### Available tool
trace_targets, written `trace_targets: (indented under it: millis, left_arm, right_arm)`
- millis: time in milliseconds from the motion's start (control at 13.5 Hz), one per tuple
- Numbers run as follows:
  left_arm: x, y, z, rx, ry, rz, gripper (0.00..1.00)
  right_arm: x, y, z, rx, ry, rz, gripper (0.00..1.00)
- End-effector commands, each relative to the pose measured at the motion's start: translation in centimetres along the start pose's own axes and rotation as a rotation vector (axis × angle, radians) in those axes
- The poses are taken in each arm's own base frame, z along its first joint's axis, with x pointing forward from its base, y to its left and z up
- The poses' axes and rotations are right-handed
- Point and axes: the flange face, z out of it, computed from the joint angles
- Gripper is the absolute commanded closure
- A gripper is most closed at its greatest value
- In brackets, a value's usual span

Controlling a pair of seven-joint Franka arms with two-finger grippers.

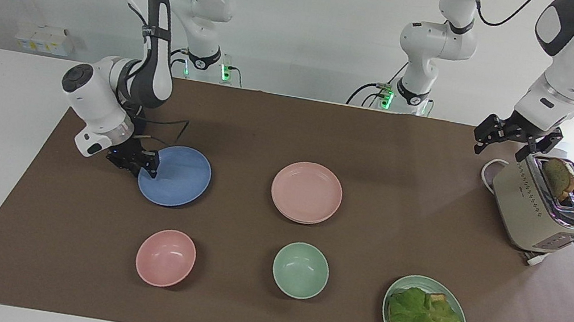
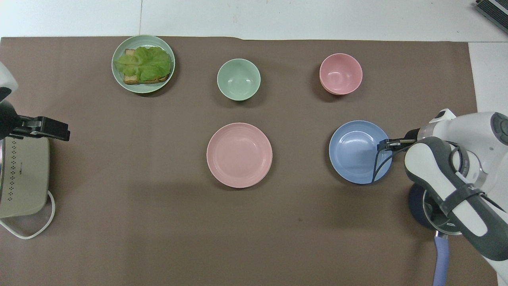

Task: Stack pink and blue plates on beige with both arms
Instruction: 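Reach the right gripper to the blue plate rim and grasp it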

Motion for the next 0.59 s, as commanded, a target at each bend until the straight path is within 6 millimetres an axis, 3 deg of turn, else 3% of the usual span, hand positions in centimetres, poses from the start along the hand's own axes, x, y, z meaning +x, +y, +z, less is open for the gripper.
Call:
trace_targets:
  millis: [0,222,517]
  left_arm:
    - [-0.2,-0.2,-0.3,0.013,-0.006,0.012,0.0]
    - [-0.2,-0.2,-0.3,0.013,-0.005,0.01,0.0]
    - [-0.2,-0.2,-0.3,0.013,-0.005,0.012,0.0]
  right_arm:
    - [-0.3,0.2,0.1,0.032,0.009,-0.003,1.0]
    - [-0.1,-0.2,-0.6,0.034,0.016,-0.008,1.0]
    - [0.1,-2.4,-3.8,0.041,0.045,-0.042,1.0]
